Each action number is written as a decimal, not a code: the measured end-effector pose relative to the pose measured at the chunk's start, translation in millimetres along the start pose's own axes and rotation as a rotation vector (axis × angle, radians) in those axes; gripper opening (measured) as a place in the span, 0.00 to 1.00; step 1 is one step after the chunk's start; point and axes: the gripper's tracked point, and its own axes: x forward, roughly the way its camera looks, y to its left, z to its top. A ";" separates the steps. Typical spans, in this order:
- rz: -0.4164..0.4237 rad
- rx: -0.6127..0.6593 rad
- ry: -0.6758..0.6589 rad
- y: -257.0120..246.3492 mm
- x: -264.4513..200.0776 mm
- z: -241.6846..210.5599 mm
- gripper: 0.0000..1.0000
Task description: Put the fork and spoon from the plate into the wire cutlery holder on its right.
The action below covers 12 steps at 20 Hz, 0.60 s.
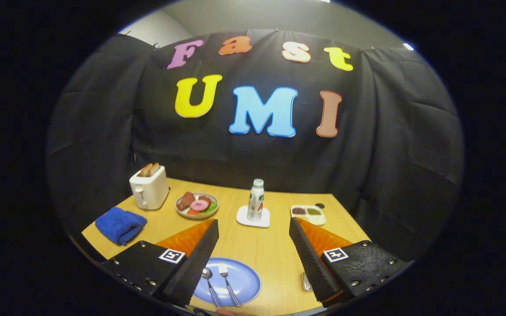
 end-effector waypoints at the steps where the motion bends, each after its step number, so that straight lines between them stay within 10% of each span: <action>1: 0.023 0.002 0.041 4.6 -0.2 -12.6 0.99; 12: 0.135 -0.208 0.564 16.6 22.6 -147.5 0.99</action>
